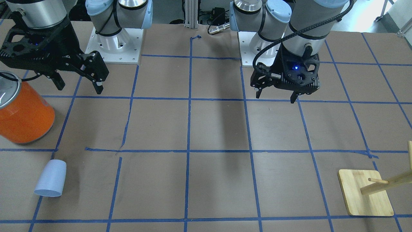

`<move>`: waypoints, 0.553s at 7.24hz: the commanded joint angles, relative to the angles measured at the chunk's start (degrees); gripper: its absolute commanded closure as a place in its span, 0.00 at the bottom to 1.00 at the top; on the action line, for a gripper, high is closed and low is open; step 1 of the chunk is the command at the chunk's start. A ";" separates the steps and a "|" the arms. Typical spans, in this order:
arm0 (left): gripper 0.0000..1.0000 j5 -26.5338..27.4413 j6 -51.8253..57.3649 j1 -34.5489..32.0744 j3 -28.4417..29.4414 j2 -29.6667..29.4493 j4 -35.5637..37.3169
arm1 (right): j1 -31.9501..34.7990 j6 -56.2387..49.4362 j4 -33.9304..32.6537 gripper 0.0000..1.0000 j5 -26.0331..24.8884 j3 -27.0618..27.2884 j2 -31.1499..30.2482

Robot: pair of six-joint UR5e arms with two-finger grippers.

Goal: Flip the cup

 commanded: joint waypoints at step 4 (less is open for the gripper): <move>0.00 0.07 0.00 0.00 -0.05 0.13 -0.07 | -10.53 -9.25 -3.78 0.00 -0.12 0.10 8.53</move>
